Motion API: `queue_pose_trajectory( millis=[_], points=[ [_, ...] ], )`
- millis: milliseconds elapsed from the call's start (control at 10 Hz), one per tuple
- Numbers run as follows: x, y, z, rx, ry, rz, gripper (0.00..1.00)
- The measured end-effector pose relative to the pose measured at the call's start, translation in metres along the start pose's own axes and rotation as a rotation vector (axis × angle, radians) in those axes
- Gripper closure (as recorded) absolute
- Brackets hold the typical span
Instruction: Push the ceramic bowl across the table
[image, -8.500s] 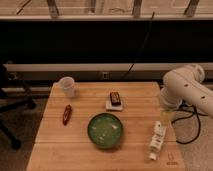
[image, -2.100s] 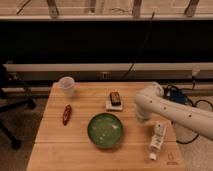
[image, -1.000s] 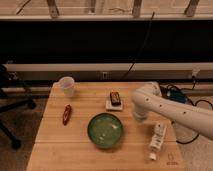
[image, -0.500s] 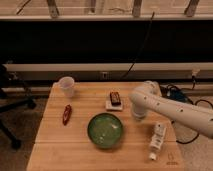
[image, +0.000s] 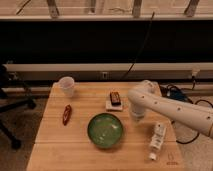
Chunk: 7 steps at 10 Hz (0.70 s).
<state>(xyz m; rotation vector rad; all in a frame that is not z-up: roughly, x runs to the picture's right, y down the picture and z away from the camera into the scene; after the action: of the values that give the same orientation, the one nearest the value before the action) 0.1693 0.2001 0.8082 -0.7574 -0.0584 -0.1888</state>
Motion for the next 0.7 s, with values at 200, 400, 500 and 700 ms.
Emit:
queue_pose_trajectory(
  millis=[200, 400, 500, 700],
  points=[
    [-0.0013, 0.0009, 0.0001, -0.01, 0.0, -0.008, 0.95],
    [-0.0049, 0.0001, -0.0002, -0.017, 0.001, -0.02, 0.95],
    [-0.0056, 0.0006, 0.0006, -0.022, 0.002, -0.024, 0.95],
    [-0.0083, 0.0006, 0.0001, -0.029, 0.002, -0.037, 0.95]
  ],
)
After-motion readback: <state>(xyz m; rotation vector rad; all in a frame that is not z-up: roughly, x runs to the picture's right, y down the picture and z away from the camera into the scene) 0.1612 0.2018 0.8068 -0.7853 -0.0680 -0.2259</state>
